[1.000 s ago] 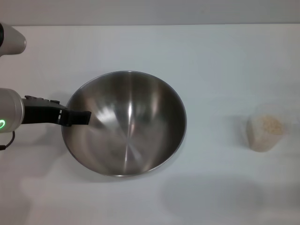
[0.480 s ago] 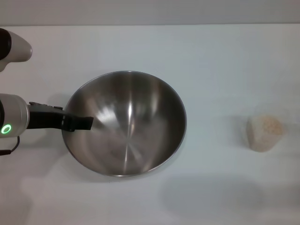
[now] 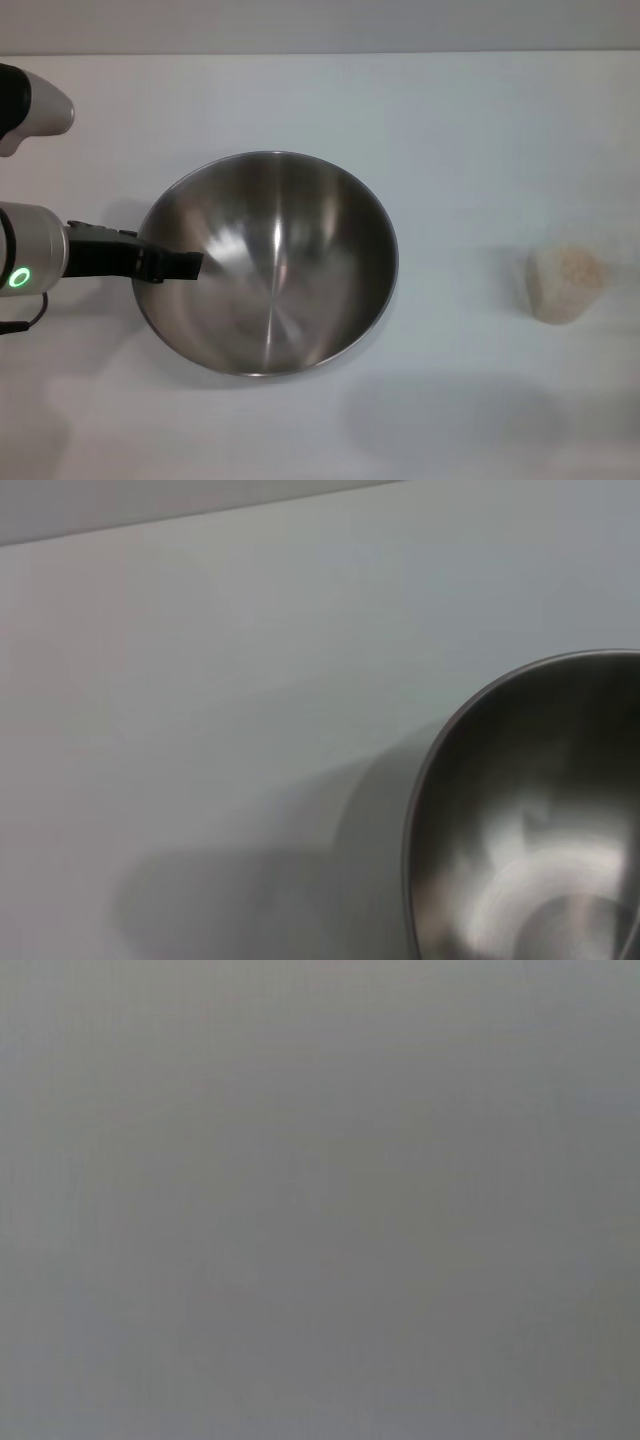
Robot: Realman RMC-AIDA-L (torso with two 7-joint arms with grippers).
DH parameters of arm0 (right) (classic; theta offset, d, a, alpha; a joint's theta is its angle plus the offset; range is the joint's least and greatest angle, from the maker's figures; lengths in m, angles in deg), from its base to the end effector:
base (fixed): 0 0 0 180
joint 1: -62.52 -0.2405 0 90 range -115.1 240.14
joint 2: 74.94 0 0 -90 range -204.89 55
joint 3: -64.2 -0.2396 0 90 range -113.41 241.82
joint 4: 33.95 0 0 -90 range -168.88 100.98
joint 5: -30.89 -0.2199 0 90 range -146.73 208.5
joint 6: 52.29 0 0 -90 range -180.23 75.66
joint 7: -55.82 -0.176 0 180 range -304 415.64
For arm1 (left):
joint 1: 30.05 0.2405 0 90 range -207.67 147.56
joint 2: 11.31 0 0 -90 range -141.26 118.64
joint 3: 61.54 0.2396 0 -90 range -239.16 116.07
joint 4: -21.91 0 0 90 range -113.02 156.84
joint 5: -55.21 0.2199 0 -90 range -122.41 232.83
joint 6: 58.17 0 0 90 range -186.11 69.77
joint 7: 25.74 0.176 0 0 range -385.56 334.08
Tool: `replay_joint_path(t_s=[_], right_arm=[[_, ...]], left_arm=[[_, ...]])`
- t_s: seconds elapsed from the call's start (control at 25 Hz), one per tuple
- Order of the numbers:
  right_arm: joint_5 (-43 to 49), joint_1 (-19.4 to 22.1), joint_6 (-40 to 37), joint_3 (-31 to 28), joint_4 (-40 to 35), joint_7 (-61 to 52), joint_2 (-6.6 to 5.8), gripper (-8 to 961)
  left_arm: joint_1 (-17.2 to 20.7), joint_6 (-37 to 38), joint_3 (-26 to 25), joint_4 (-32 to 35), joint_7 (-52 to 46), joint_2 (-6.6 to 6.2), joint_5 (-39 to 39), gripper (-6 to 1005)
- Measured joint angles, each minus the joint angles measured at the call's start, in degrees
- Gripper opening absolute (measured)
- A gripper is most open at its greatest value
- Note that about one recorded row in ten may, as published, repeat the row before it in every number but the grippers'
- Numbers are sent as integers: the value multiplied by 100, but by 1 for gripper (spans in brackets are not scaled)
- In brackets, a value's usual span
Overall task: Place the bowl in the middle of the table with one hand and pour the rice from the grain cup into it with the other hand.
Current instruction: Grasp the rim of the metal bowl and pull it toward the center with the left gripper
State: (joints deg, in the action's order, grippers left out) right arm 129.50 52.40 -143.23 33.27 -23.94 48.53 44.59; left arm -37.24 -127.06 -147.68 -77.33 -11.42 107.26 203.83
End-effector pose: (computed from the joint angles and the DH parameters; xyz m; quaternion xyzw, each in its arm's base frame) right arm 0.3693 0.2508 0.0496 -0.5203 0.2276 0.3393 0.7499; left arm -0.2026 0.3236 -0.0113 -0.8491 -0.4245 0.0402 0.3117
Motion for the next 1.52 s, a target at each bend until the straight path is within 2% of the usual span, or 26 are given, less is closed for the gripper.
replay_joint_path(t_s=[0.72,1.0,1.16,1.44,1.52], right_arm=[[0,-23,19,0,-35,0,-2,841],[0,-34,19,0,-54,0,-8,841],[0,-34,19,0,-56,0,-9,841],[0,-33,18,0,-68,0,-9,841],[0,-34,17,0,-69,0,-9,841]], left_arm=[[-187,-54,-21,177,50,-23,-18,693],[-224,-53,-26,177,60,-31,-25,483],[-270,-55,-26,195,61,-30,-27,246],[-347,-80,-28,201,78,-27,-28,83],[-347,-86,-28,195,79,-26,-29,73]])
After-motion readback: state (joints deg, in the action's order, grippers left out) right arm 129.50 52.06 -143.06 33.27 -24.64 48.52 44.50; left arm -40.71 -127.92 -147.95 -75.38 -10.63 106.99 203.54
